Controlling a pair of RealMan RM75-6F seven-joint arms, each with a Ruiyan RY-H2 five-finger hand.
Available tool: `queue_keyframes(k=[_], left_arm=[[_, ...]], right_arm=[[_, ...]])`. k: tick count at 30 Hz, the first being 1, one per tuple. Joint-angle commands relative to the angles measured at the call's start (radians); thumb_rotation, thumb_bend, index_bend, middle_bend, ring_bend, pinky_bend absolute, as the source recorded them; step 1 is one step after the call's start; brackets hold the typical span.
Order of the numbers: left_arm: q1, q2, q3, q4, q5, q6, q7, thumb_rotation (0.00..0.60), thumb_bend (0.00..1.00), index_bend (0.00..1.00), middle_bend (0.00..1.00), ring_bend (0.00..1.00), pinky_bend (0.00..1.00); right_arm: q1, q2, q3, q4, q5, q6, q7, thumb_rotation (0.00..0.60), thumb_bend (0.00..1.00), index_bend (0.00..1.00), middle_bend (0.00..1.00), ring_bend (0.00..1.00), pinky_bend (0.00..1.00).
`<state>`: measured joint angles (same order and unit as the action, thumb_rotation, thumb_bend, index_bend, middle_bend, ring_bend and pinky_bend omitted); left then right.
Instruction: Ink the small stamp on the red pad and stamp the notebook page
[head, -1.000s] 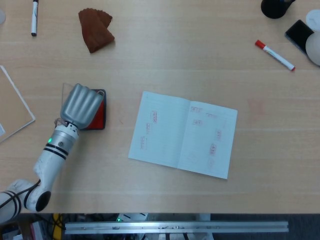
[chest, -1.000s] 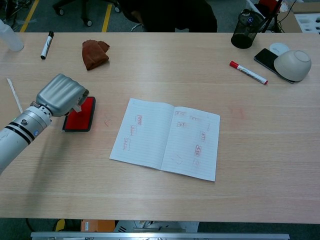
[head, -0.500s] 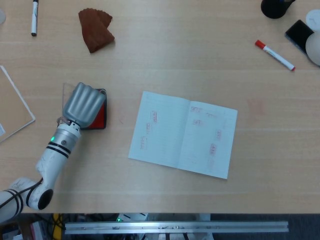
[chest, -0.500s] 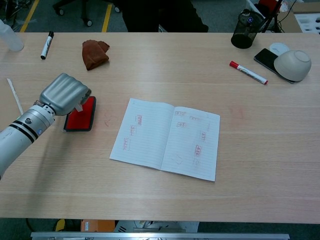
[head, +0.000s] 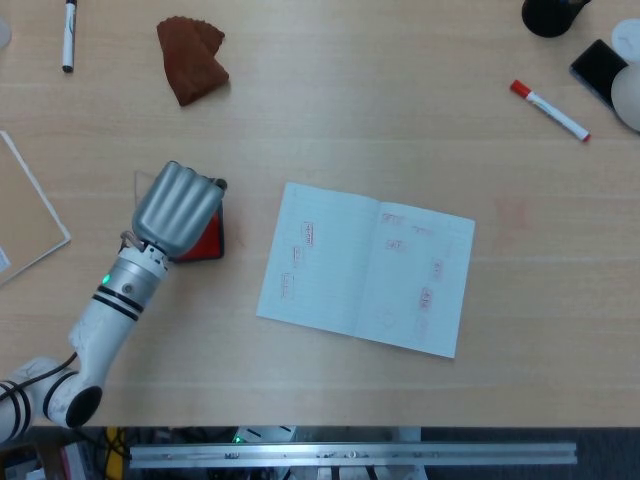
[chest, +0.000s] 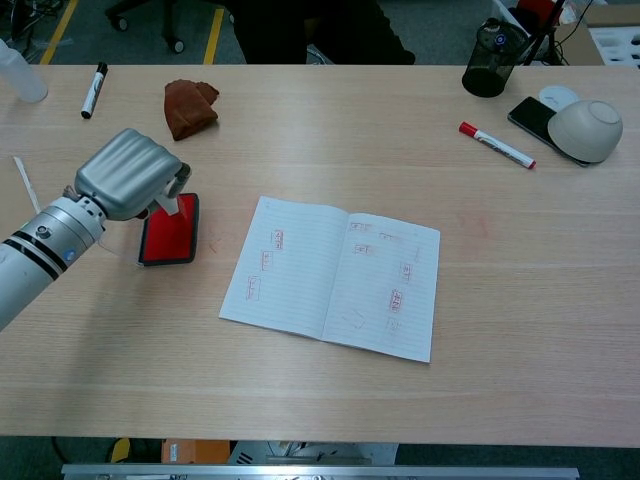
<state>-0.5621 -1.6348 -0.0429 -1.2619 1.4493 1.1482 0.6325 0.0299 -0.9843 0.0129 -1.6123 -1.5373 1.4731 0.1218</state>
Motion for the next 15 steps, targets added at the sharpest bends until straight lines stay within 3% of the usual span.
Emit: queue_keyframes(k=[1,8,15], left_arm=[[-0.014,0.034,-0.011,-0.09,0.023,0.016,0.033,0.6,0.26,0.59,0.99,1.0,1.0],[-0.041,-0.006,-0.017,-0.156,0.022,-0.012,0.103,0.6,0.26,0.59,0.99,1.0,1.0],[-0.08,-0.091,-0.038,-0.119,-0.01,-0.058,0.172,0.6,0.26,0.59,0.99,1.0,1.0]], right_arm=[[0.0,-0.002,0.0,0.004,-0.001,0.0,0.003,0.6,0.3,0.11,0.18,0.09,0.15],[-0.003,-0.004,-0.002,0.017,0.0,0.0,0.015,0.6,0.3,0.11,0.18,0.09,0.15],[-0.005,-0.006,-0.003,0.03,0.008,-0.005,0.028,0.6,0.3,0.11,0.18,0.09,0.15]])
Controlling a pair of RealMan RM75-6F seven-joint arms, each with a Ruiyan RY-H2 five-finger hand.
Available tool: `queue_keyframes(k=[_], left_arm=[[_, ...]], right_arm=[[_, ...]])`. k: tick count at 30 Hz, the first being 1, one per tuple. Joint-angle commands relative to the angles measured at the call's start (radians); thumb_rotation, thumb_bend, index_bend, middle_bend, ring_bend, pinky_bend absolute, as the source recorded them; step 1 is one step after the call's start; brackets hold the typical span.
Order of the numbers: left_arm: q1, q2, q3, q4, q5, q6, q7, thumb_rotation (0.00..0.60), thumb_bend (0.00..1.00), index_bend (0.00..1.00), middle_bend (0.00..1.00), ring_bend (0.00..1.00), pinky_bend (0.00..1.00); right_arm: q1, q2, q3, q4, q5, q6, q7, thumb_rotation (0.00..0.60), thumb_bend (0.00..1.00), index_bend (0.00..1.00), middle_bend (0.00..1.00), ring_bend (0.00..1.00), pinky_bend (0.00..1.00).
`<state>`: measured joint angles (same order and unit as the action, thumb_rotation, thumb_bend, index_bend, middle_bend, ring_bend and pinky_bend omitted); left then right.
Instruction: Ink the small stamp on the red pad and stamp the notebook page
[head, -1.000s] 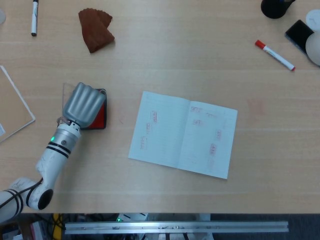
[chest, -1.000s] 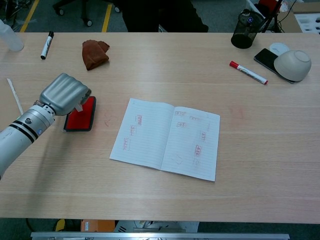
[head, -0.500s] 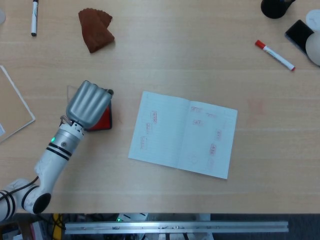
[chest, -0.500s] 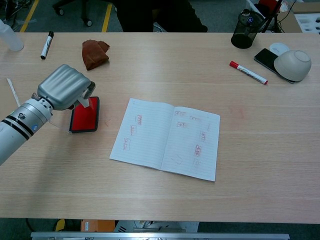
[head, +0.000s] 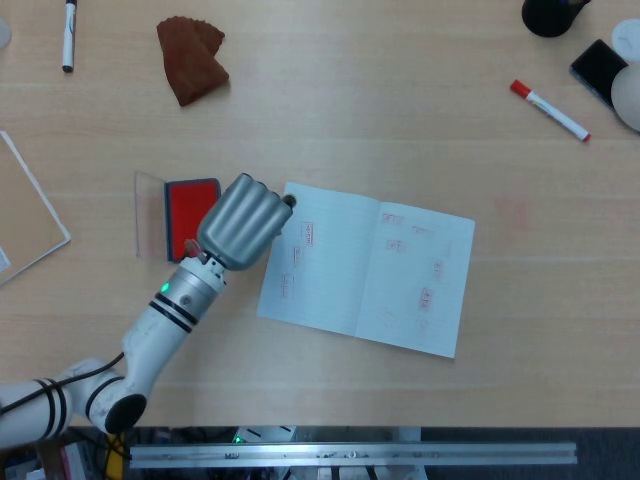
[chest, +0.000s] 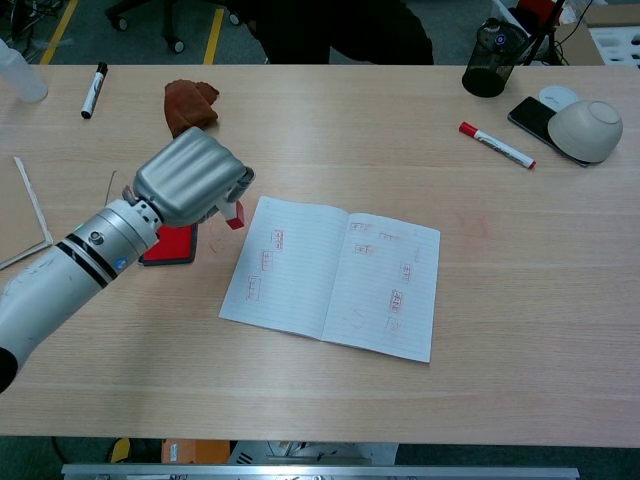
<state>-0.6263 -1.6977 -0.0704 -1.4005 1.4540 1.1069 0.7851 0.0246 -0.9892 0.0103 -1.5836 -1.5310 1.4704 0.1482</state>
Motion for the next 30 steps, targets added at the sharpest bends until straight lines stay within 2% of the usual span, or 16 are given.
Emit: queue_keyframes(k=[1,17,30], left_arm=[[-0.02,-0.038,-0.013,0.028,-0.02,-0.021,0.027,0.6,0.26,0.59,0.99,1.0,1.0],[-0.075,-0.16,-0.051,0.171,-0.088,-0.068,0.06,0.6,0.26,0.59,0.99,1.0,1.0],[-0.13,-0.273,-0.07,0.299,-0.097,-0.082,0.054,0.6,0.26,0.59,0.99,1.0,1.0]], right_arm=[[0.001,-0.001,0.0,0.003,0.002,-0.004,0.002,0.6,0.3,0.11,0.18,0.09,0.15],[0.018,-0.001,0.007,-0.003,0.01,-0.03,-0.01,0.6,0.3,0.11,0.18,0.09,0.15],[0.017,0.006,0.01,-0.006,0.031,-0.039,-0.017,0.6,0.3,0.11,0.18,0.09,0.15]])
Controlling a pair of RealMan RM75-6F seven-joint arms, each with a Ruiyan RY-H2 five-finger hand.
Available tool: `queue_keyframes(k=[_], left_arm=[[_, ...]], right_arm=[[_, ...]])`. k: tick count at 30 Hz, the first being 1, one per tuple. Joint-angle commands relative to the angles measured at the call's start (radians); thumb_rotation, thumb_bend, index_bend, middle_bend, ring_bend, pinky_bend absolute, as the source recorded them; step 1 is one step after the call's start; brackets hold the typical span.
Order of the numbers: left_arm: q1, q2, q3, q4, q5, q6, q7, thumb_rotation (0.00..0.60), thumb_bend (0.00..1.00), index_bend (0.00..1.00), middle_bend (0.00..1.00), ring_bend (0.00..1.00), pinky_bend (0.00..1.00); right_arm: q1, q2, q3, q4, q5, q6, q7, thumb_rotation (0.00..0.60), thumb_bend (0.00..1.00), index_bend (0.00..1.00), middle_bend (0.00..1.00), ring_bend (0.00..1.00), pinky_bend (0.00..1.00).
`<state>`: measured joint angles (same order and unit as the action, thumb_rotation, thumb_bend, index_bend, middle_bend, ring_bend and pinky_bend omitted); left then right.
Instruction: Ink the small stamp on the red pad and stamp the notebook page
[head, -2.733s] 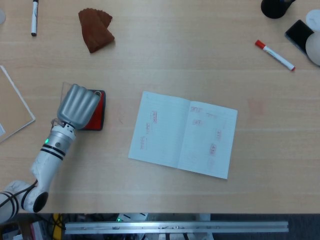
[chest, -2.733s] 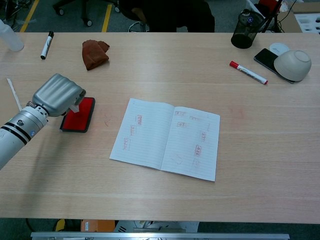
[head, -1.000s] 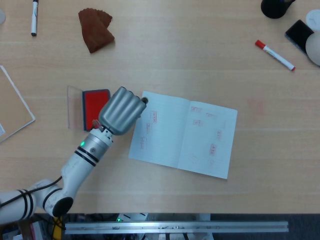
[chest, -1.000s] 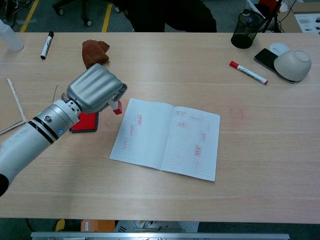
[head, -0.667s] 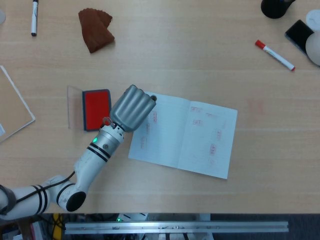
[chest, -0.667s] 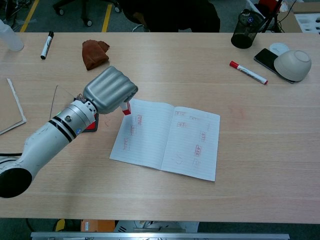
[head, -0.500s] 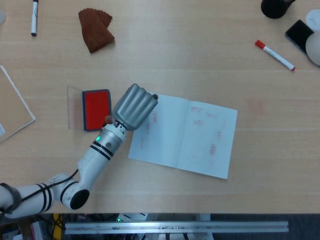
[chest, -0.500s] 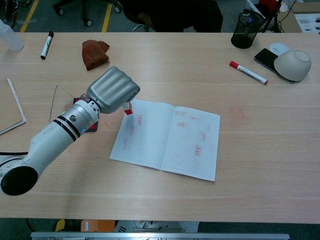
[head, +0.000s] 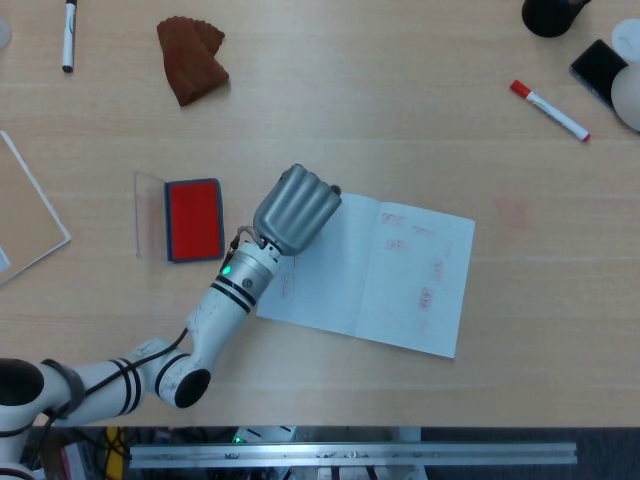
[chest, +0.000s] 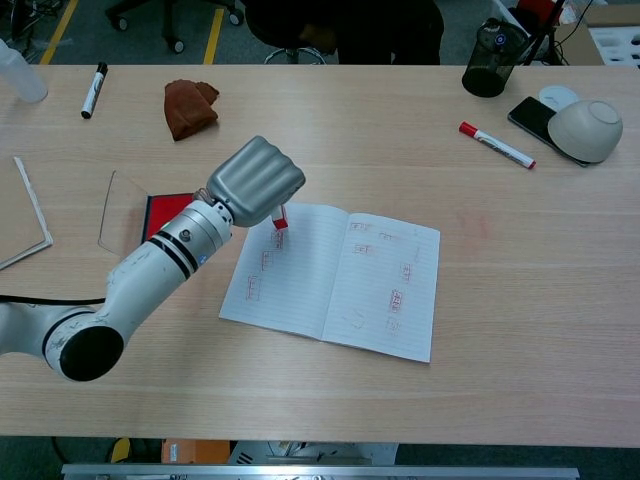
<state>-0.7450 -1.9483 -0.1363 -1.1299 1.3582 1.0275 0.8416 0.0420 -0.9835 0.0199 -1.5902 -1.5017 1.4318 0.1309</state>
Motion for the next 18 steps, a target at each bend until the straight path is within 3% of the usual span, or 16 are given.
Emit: queue_keyframes(k=[1,11,18], left_arm=[[-0.015,-0.03,-0.006,0.041,-0.001,-0.003,-0.004,0.6,0.26,0.59,0.99,1.0,1.0],[-0.033,-0.088,0.011,0.171,0.024,0.006,-0.041,0.6,0.26,0.59,0.99,1.0,1.0],[-0.032,-0.111,0.024,0.206,0.031,0.001,-0.066,0.6,0.26,0.59,0.99,1.0,1.0]], right_arm=[[-0.001,0.001,0.0,0.001,0.003,0.0,0.001,0.6,0.3,0.11,0.18,0.09,0.15],[-0.004,0.003,0.001,0.004,0.011,-0.002,0.0,0.6,0.3,0.11,0.18,0.09,0.15],[-0.005,0.006,0.002,-0.003,0.012,0.0,-0.005,0.6,0.3,0.11,0.18,0.09,0.15]])
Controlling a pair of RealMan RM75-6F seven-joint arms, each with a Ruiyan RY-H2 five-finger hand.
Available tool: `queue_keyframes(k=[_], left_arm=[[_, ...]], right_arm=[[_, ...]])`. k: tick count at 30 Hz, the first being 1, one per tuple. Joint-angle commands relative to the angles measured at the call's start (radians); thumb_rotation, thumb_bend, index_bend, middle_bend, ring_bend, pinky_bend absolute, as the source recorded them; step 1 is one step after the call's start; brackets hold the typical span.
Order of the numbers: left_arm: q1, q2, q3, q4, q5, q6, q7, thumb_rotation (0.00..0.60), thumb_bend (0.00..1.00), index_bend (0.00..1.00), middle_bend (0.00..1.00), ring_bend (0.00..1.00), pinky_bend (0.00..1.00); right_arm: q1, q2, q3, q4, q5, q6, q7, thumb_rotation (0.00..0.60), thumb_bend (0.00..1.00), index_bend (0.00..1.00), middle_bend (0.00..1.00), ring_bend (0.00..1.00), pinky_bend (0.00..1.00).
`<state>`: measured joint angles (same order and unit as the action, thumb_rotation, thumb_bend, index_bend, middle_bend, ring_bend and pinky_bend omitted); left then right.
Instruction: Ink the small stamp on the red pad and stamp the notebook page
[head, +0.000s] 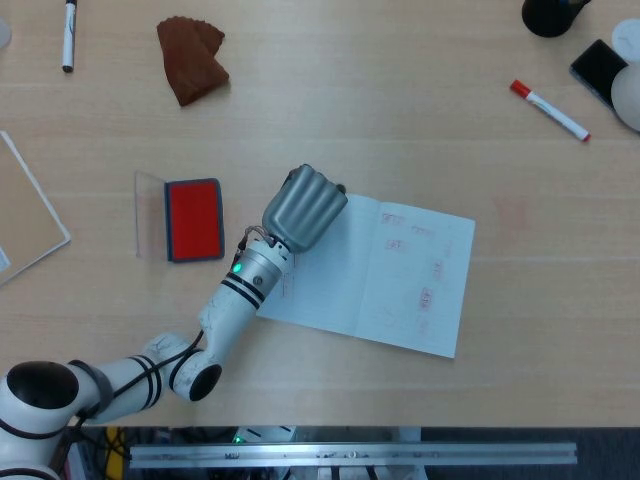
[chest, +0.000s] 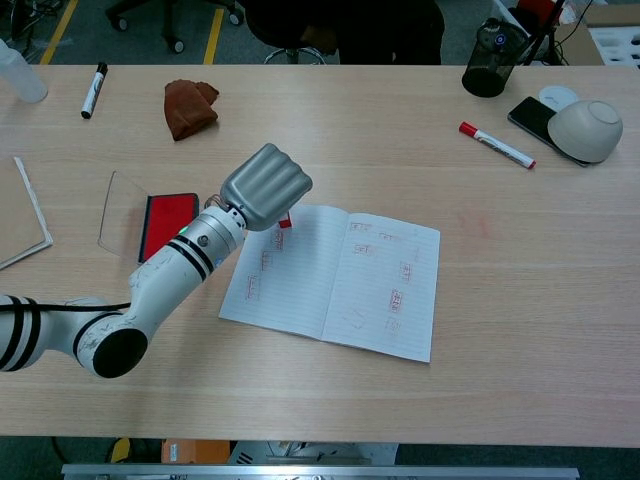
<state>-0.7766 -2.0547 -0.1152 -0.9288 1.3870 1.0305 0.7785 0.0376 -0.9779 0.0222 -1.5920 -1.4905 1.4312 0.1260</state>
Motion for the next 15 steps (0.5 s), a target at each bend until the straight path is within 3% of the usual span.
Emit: queue_keyframes(k=[1,15], left_arm=[[-0.001,-0.007,0.005,0.008,0.003,-0.004,-0.003,0.6,0.26,0.59,0.99,1.0,1.0],[-0.01,-0.033,0.003,0.033,-0.005,-0.028,0.012,0.6,0.26,0.58,0.99,0.99,1.0]], right_arm=[[-0.001,0.0,0.0,-0.001,0.001,0.0,-0.001,0.6,0.3,0.11,0.18,0.09,0.15],[-0.01,0.002,0.0,0.001,0.009,0.006,0.002,0.6,0.3,0.11,0.18,0.09,0.15]])
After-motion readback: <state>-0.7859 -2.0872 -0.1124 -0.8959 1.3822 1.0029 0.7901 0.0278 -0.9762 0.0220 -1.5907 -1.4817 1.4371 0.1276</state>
